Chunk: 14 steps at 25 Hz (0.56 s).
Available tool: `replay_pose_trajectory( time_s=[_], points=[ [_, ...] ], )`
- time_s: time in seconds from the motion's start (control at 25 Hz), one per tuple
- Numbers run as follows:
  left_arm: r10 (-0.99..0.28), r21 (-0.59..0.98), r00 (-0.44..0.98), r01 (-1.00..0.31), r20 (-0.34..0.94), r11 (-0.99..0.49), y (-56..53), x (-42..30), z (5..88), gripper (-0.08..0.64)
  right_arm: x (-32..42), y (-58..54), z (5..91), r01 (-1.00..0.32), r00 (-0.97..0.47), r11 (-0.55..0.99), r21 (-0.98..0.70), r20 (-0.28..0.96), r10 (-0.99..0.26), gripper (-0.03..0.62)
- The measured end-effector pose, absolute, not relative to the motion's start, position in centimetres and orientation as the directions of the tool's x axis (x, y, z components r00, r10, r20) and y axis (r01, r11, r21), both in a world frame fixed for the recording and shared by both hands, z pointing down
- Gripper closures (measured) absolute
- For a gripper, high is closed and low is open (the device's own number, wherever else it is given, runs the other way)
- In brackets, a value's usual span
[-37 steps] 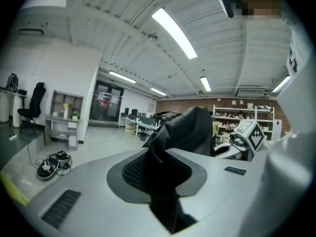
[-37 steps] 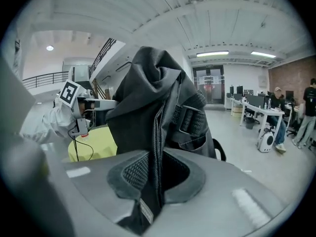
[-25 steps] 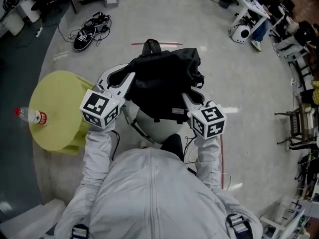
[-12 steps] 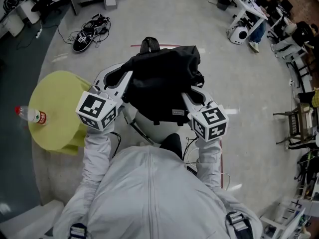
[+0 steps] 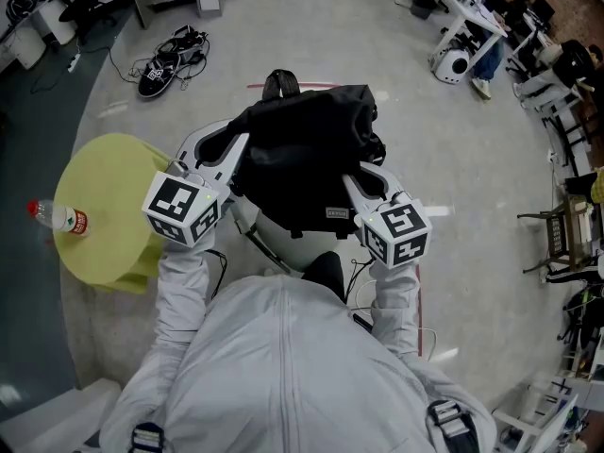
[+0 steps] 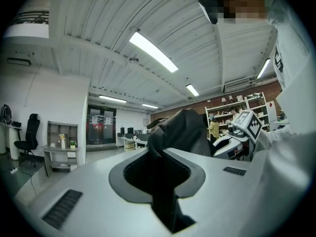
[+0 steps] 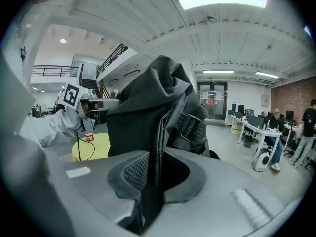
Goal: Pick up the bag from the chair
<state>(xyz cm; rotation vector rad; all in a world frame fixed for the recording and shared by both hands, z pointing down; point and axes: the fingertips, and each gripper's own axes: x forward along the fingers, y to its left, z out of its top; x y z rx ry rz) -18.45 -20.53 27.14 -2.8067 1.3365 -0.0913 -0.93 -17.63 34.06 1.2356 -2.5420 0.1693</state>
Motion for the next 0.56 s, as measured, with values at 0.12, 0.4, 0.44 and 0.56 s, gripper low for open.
replay_pose_trajectory(
  time_s=[0.12,0.4,0.44,0.56],
  points=[
    [-0.776,-0.052,0.63,-0.774,0.045,-0.631,-20.4,-18.2,27.3,0.511,-0.7,-17.5,34.2,-0.782,-0.582,0.623,0.024,0.327,-0.744,0.534],
    [-0.773,-0.04,0.632,-0.772,0.061,-0.634,-20.8,-17.9,27.8,0.511,-0.3,-17.7,34.5,-0.778,-0.587,0.628,0.02,0.334,-0.737,0.534],
    [-0.773,-0.04,0.632,-0.772,0.063,-0.634,-20.7,-17.7,27.8,0.511,-0.1,-17.5,34.4,-0.776,-0.589,0.63,0.021,0.334,-0.736,0.534],
    [-0.774,-0.037,0.629,-0.774,0.069,-0.632,-20.2,-17.2,27.5,0.512,0.4,-17.0,34.0,-0.771,-0.596,0.637,0.021,0.33,-0.732,0.534]
  ],
)
